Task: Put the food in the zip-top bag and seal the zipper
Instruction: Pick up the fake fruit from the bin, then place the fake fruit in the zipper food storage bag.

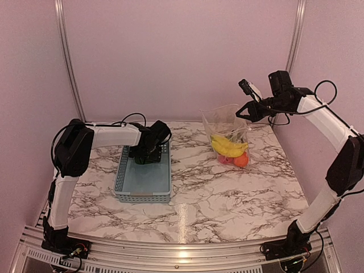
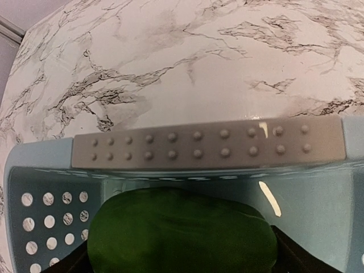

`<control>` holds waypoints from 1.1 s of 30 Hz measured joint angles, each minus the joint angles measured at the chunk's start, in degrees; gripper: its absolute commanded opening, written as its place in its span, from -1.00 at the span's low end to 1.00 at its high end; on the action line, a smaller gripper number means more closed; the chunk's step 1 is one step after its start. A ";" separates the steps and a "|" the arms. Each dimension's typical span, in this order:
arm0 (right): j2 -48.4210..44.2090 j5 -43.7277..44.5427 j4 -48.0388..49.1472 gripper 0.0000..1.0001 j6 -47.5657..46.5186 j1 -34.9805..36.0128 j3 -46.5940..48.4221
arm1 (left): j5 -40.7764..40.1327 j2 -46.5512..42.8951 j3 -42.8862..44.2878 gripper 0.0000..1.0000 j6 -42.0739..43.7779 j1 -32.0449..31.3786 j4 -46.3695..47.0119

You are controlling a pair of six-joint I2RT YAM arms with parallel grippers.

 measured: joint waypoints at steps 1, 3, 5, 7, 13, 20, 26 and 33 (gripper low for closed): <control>0.00 0.00 0.00 -1.00 0.00 0.00 0.00 | 0.00 -0.09 -0.04 0.69 0.02 0.00 0.00; 0.00 0.02 0.00 -1.00 0.00 0.00 0.00 | 0.04 -0.61 -0.42 0.68 0.02 -0.02 -0.09; 0.00 0.02 0.00 -1.00 0.00 0.00 0.00 | 0.15 -2.08 -1.31 0.67 0.02 -0.09 -0.22; 0.00 0.02 0.00 -1.00 0.00 0.00 0.00 | 0.48 -4.48 -2.19 0.66 0.09 -0.17 -0.37; 0.00 0.04 0.00 -1.00 -0.02 0.00 0.00 | 1.51 -14.84 -2.71 0.64 1.62 -2.14 0.76; 0.00 0.24 -0.02 -1.00 -0.02 0.37 0.00 | 5.42 -25.55 -5.27 0.58 6.75 -8.13 13.11; 0.00 0.72 -0.11 -1.00 -0.02 1.62 0.00 | 13.75 -27.41 -6.95 0.57 10.99 -13.51 26.25; 0.00 1.40 -0.17 -1.00 -0.26 3.08 0.00 | 23.43 -26.56 -5.92 0.57 12.37 -17.11 37.40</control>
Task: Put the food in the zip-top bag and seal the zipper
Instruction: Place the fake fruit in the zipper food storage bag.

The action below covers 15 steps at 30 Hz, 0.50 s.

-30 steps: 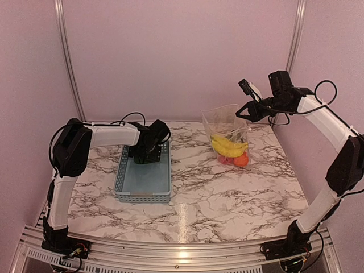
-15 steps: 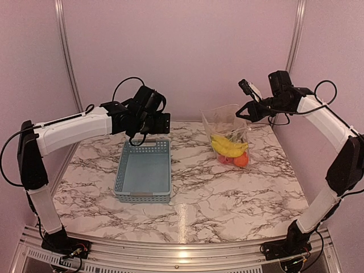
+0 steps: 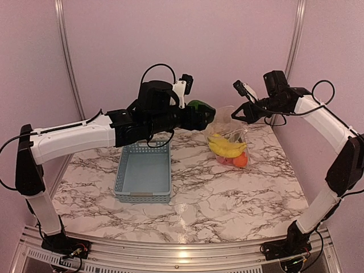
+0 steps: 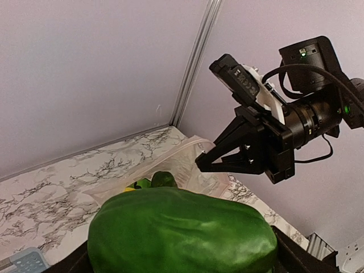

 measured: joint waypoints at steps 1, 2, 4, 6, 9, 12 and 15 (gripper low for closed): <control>0.00 0.04 -0.04 -1.00 0.00 0.24 0.00 | 0.76 0.48 0.50 0.57 0.04 -0.28 0.90; 0.00 0.13 -0.11 -1.00 -0.02 0.52 0.00 | 1.79 1.31 1.51 0.57 0.07 -0.70 1.92; -0.04 0.15 -0.35 -1.00 -0.02 0.90 0.00 | 3.41 2.64 2.69 0.57 -0.04 -1.09 3.54; -0.13 0.15 -0.61 -1.00 -0.02 1.18 0.00 | 5.27 4.44 3.93 0.58 -0.35 -1.31 5.16; -0.31 0.17 -1.01 -1.00 0.00 1.22 0.02 | 7.17 6.88 5.29 0.59 -0.87 -1.55 6.49; -0.66 0.17 -1.44 -1.00 0.00 1.22 0.02 | 8.52 9.51 7.23 0.62 -1.07 -1.55 6.93; -1.29 0.17 -2.01 -1.00 0.00 1.25 0.02 | 8.24 12.94 10.67 0.63 -1.09 -1.55 6.34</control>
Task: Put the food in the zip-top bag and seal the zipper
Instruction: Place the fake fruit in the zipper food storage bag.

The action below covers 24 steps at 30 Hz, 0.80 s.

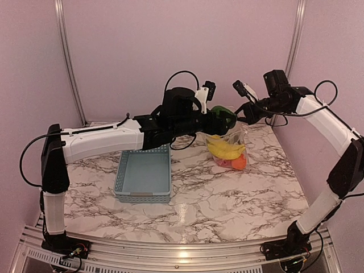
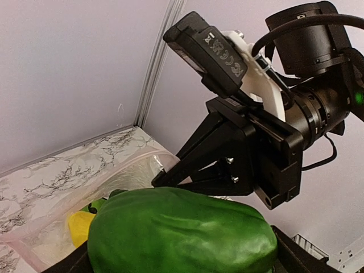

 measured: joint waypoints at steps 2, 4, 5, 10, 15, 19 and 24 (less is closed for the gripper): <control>-0.44 0.00 -0.13 -1.00 0.00 0.02 0.00 | -0.79 2.38 2.71 0.62 0.04 0.00 -0.68; -0.76 0.07 -0.17 -1.00 0.00 0.09 0.00 | -1.60 4.22 4.72 0.62 0.04 0.00 -1.36; -0.96 0.13 -0.20 -1.00 0.00 0.13 0.00 | -2.05 5.14 5.60 0.62 0.02 0.00 -1.55; -1.92 0.72 -0.37 -1.00 -0.02 0.22 0.00 | -4.63 7.04 6.45 0.67 0.02 0.04 -3.54; -2.54 0.72 -0.52 -1.00 0.00 0.22 0.00 | -7.78 9.81 9.44 0.81 -0.17 0.33 -5.90; -2.56 0.72 -0.52 -1.00 -0.02 0.22 0.00 | -9.20 11.87 12.00 0.98 -0.39 0.52 -8.11; -2.58 0.70 -0.52 -1.00 -0.02 0.22 -0.02 | -11.04 12.41 12.59 0.98 -0.68 0.55 -9.20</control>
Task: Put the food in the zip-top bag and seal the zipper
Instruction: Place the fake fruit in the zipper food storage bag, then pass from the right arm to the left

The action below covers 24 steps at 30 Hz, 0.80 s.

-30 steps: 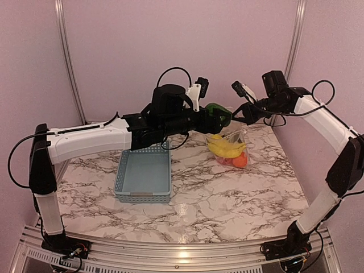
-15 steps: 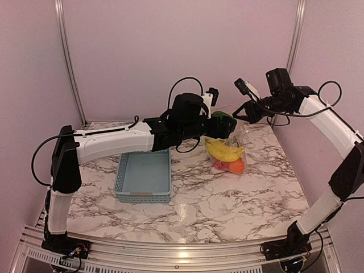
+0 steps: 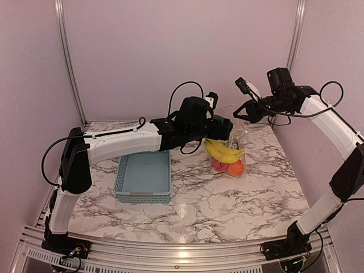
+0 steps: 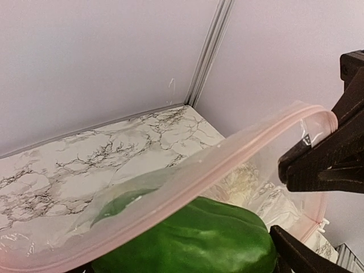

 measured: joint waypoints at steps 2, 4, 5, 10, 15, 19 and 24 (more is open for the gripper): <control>-0.07 0.02 0.00 -1.00 -0.02 0.00 -0.04 | -0.24 0.00 0.24 0.98 0.11 0.00 -0.09; -0.17 0.04 0.00 -1.00 -0.02 0.02 -0.11 | -0.24 -0.15 0.26 0.98 0.55 0.00 -0.13; -0.17 0.04 0.00 -1.00 -0.02 0.00 -0.11 | -0.13 -0.31 0.17 0.98 0.81 0.00 -0.09; -0.17 0.02 0.00 -1.00 -0.02 0.00 -0.13 | 0.55 -4.52 -3.96 0.98 3.04 -0.02 0.31; -0.17 0.00 0.00 -1.00 -0.02 0.00 -0.13 | 1.01 -8.31 -4.66 0.98 5.14 -0.02 0.46; -0.17 -0.02 0.00 -1.00 -0.02 0.02 -0.13 | 1.77 -10.01 -4.85 0.98 6.43 -0.02 0.70; -0.17 -0.02 -0.02 -1.00 -0.17 0.02 -0.13 | 5.33 -12.55 -8.63 0.92 10.40 -0.17 1.42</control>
